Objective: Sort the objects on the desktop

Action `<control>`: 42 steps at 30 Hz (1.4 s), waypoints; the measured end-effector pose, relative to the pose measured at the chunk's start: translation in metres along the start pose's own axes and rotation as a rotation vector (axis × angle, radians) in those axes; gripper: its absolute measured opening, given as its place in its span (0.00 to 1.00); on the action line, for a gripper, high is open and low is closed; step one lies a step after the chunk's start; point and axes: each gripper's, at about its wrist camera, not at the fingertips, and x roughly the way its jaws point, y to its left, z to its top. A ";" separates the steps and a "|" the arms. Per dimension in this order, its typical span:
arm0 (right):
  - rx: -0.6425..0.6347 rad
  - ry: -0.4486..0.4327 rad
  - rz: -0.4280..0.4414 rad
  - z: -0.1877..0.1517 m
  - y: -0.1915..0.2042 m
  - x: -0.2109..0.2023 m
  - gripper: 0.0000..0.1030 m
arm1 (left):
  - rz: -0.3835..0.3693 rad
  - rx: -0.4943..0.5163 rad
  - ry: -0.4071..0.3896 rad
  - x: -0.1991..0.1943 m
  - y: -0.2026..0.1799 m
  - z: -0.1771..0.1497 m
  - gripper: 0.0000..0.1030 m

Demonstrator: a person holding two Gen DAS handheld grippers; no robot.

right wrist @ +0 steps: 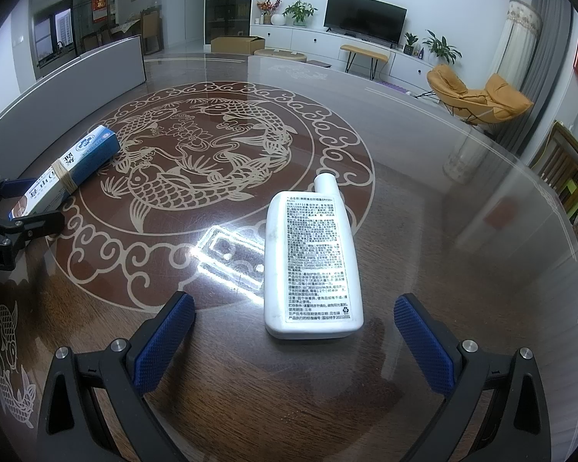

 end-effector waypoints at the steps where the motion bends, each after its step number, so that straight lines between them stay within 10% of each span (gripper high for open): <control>1: 0.000 0.000 0.000 0.000 0.000 0.000 1.00 | 0.000 0.000 0.000 0.000 0.000 0.000 1.00; 15: 0.021 0.010 0.023 0.000 -0.003 0.002 1.00 | -0.011 0.007 0.005 -0.004 -0.002 -0.002 1.00; 22: 0.018 0.212 0.106 0.029 -0.021 0.018 1.00 | -0.122 0.207 0.129 -0.007 0.003 0.001 1.00; 29: -0.089 0.387 0.160 0.072 -0.002 0.032 0.77 | -0.138 0.095 0.192 0.007 0.006 0.025 1.00; 31: -0.096 0.402 0.162 0.080 0.001 0.027 0.51 | -0.098 0.110 0.166 0.007 -0.003 0.029 0.68; 33: -0.085 0.424 0.167 0.084 0.001 0.023 0.50 | -0.082 0.126 0.131 0.007 -0.010 0.040 0.39; 42: -0.024 0.339 0.218 0.099 -0.004 -0.032 0.50 | -0.172 0.006 -0.015 -0.047 0.019 0.045 0.39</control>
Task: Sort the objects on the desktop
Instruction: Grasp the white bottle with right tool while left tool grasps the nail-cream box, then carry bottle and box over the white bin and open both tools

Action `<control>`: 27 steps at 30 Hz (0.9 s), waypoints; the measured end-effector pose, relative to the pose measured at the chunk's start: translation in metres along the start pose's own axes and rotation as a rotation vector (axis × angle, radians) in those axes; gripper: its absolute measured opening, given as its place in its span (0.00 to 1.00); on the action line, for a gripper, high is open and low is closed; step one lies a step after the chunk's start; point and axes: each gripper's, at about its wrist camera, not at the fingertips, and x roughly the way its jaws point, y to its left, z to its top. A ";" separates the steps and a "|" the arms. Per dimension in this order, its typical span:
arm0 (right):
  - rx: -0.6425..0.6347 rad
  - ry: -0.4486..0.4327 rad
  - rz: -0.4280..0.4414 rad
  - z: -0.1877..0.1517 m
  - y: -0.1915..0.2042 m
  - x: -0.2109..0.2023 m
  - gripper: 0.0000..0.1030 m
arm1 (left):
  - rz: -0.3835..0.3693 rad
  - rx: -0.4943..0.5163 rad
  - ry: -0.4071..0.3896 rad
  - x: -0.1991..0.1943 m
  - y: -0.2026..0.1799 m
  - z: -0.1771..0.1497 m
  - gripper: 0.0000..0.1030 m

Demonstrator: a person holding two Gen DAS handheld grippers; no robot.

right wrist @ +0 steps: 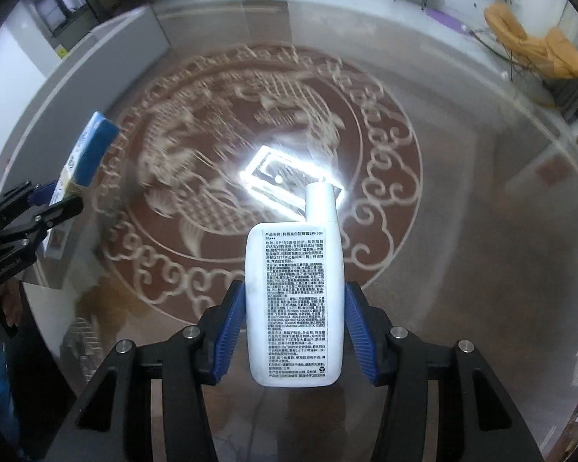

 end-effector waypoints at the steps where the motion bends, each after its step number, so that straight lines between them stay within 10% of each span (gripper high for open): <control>1: -0.007 -0.020 0.005 0.005 0.007 -0.011 0.50 | -0.010 -0.020 -0.025 -0.013 0.005 0.001 0.39; 7: -0.108 -0.141 0.084 0.047 0.078 -0.059 0.50 | -0.026 -0.120 -0.193 -0.111 0.048 0.007 0.39; 12: -0.222 -0.233 0.205 0.094 0.179 -0.085 0.50 | 0.113 -0.164 -0.265 -0.184 0.115 0.010 0.39; 19: -0.392 -0.241 0.382 0.125 0.353 -0.061 0.50 | 0.293 -0.309 -0.096 -0.164 0.221 -0.021 0.39; 25: -0.457 -0.086 0.319 0.119 0.425 0.011 0.53 | 0.338 -0.407 0.057 -0.116 0.262 -0.056 0.42; 27: -0.466 -0.054 0.288 0.116 0.437 0.029 0.70 | 0.345 -0.416 0.053 -0.114 0.265 -0.062 0.54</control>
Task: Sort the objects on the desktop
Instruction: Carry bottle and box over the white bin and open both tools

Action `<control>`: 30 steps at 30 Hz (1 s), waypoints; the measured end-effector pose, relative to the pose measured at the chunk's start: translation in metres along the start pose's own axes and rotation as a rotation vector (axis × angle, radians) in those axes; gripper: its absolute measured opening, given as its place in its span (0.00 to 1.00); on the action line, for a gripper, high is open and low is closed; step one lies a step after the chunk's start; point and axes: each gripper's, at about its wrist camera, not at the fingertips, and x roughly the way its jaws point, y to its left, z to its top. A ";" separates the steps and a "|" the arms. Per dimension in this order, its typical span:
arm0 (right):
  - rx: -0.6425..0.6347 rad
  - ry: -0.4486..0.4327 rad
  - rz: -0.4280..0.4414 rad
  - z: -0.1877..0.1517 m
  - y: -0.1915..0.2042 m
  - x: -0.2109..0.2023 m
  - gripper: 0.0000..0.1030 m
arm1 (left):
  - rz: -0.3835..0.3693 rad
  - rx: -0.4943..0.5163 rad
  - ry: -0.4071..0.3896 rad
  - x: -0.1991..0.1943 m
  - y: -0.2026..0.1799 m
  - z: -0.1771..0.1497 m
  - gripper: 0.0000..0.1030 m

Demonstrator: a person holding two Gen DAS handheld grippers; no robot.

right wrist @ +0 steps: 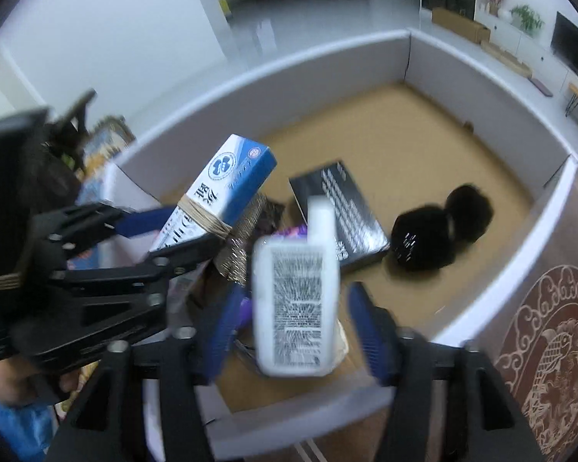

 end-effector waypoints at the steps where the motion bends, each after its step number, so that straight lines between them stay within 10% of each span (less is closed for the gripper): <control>1: -0.001 -0.004 -0.007 -0.003 0.001 0.004 0.76 | 0.016 -0.007 -0.012 -0.001 0.002 -0.001 0.66; 4: 0.018 -0.035 -0.003 -0.011 -0.007 -0.003 0.84 | 0.073 -0.032 -0.081 -0.013 0.003 -0.003 0.90; 12: 0.086 -0.101 -0.071 -0.007 -0.035 -0.039 0.99 | 0.346 -0.056 -0.222 -0.044 -0.019 -0.012 0.94; 19: 0.074 -0.101 -0.129 -0.011 -0.034 -0.061 1.00 | 0.188 -0.039 -0.204 -0.053 -0.043 -0.030 0.94; 30: 0.007 -0.081 -0.066 -0.008 -0.016 -0.070 1.00 | 0.237 -0.102 -0.221 -0.081 -0.041 -0.029 0.94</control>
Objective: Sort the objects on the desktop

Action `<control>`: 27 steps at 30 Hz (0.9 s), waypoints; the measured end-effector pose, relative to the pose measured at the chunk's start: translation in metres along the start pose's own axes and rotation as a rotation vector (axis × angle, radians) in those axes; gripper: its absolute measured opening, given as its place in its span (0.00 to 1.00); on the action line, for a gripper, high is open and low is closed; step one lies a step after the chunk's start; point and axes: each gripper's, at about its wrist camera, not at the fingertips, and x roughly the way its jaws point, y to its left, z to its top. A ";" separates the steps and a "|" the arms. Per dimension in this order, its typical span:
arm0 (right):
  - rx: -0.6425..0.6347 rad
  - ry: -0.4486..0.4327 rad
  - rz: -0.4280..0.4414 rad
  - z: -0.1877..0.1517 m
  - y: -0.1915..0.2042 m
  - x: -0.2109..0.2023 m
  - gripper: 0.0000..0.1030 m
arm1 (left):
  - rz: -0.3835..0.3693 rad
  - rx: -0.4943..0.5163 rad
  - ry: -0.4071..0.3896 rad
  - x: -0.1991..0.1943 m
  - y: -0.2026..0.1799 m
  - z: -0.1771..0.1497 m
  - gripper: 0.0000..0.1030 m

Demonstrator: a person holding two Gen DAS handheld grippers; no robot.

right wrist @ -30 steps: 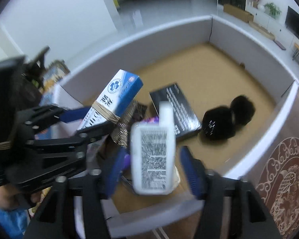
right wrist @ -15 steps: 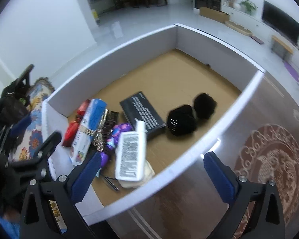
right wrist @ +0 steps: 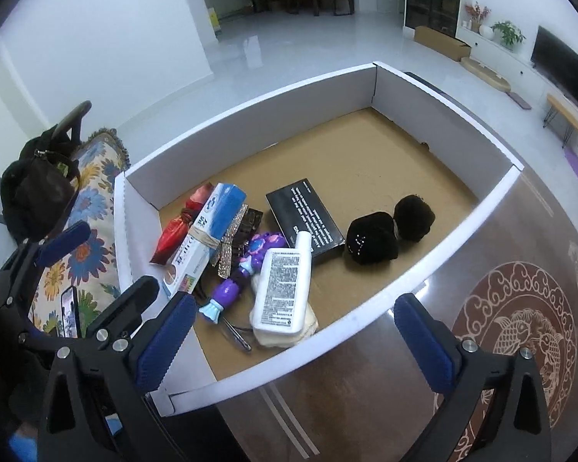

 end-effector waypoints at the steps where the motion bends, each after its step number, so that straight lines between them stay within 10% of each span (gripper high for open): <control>1: 0.009 0.001 -0.007 0.001 -0.001 0.001 1.00 | -0.001 -0.009 0.010 0.002 0.003 0.000 0.94; 27: 0.098 -0.042 -0.087 0.000 -0.011 0.014 1.00 | -0.034 -0.181 -0.018 0.007 0.046 0.003 0.96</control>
